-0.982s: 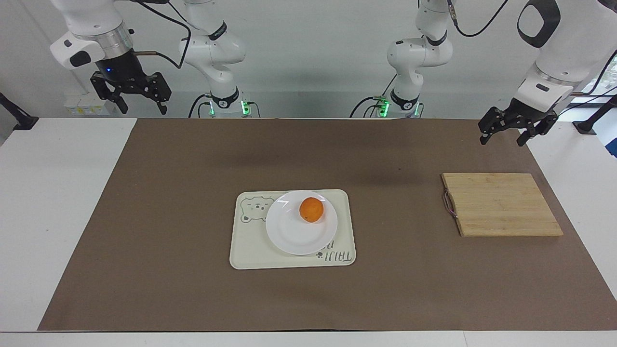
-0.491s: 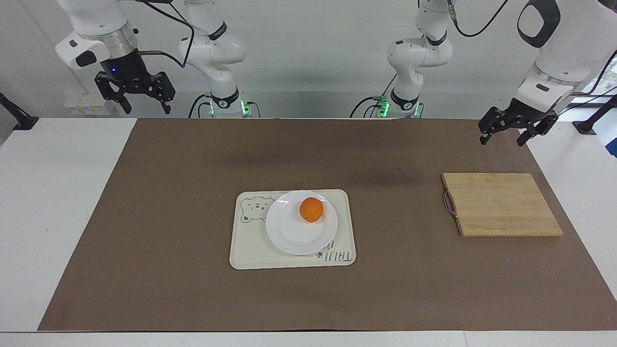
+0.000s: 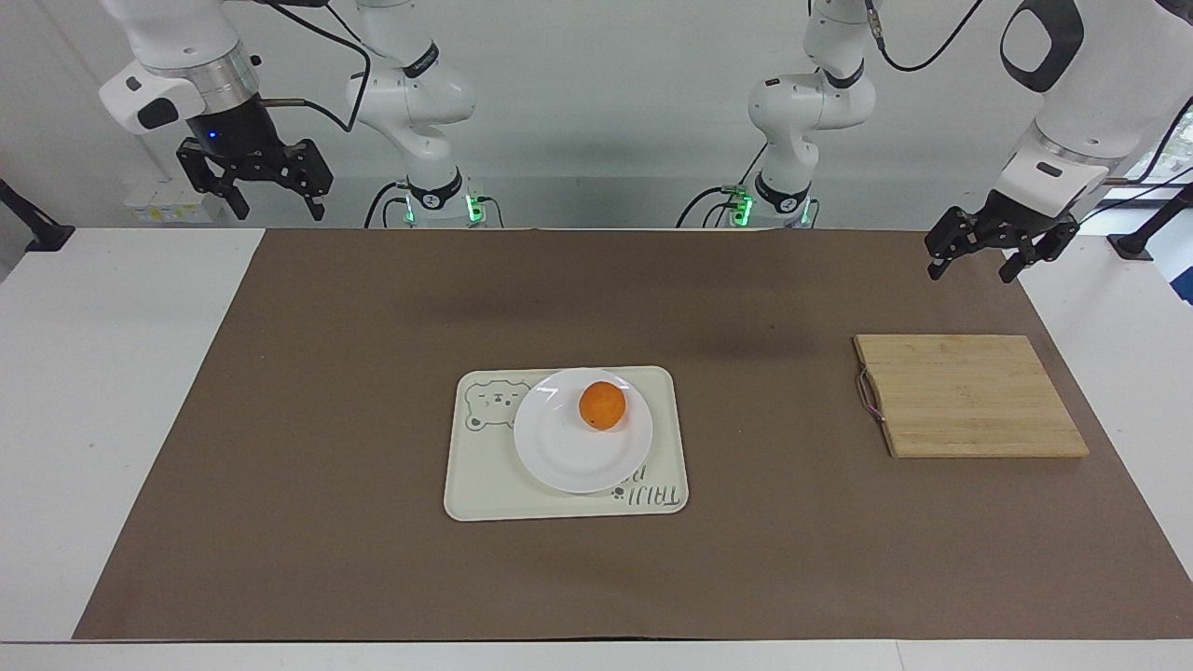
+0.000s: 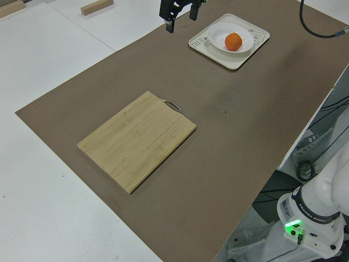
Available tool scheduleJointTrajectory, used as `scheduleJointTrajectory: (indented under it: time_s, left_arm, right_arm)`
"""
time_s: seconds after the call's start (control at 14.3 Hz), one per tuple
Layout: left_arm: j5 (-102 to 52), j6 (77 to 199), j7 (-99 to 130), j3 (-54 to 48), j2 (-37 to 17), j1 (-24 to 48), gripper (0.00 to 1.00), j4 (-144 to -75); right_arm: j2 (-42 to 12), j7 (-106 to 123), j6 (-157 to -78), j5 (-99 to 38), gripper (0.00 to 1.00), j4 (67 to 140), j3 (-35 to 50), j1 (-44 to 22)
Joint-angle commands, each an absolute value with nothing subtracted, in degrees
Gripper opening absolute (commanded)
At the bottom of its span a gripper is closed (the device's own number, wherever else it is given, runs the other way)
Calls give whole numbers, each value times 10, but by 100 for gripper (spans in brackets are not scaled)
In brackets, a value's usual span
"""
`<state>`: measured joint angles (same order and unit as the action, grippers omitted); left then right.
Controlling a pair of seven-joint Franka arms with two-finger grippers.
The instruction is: Place orange and plate with both arms
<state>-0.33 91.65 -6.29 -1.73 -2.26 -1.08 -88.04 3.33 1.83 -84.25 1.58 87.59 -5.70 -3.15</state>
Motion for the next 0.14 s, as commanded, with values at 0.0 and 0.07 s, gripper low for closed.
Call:
scheduleJointTrajectory:
  time_s: [0.0,0.07]
  left_arm:
    - [5,911,-70,-19,-13,-14,100,-888]
    - [5,911,-70,-19,-13,-14,100,-888]
  right_arm:
    - [43,25,-836,11,100,885,-55,-25]
    - [44,25,-837,11,100,887,-55,-25]
